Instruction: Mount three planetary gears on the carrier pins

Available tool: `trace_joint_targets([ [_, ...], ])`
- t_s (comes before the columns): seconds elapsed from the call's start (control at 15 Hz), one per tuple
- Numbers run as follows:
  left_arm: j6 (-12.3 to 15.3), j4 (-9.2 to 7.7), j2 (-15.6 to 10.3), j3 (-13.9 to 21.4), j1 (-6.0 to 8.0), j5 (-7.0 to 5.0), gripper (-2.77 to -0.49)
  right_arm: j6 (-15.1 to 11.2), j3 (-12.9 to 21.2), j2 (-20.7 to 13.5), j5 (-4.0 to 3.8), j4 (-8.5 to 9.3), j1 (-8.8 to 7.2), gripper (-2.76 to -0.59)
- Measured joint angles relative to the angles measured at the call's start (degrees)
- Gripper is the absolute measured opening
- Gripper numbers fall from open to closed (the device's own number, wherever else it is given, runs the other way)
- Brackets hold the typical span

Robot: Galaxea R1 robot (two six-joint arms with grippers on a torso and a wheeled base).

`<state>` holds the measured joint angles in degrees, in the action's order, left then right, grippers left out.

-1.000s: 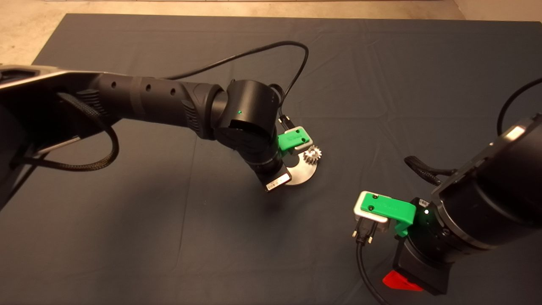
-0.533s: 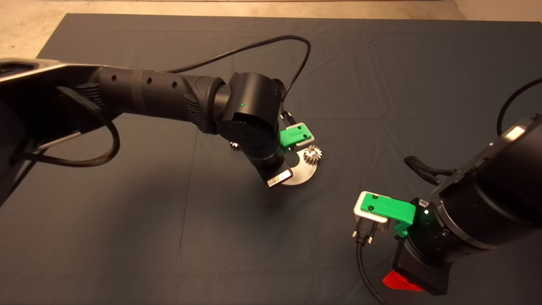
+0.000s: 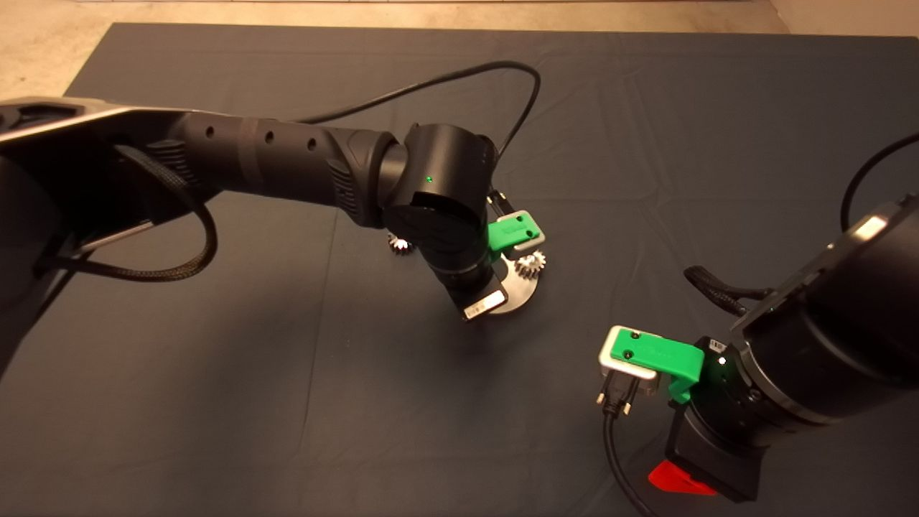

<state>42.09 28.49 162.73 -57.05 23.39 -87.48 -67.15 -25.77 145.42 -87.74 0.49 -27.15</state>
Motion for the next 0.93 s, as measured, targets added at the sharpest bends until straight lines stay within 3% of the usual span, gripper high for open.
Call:
trace_joint_targets([
  [0.4, 1.73, -0.02, 2.43, -0.72, 0.0, -0.02, -2.54, 0.0, 0.0, 0.04, 0.0, 0.0, 0.0, -1.36],
  [0.93, 1.7, -0.02, 1.55, -0.72, -0.02, 0.66, -2.54, 0.0, 0.0, 0.15, 0.0, 0.0, 0.0, -1.36],
])
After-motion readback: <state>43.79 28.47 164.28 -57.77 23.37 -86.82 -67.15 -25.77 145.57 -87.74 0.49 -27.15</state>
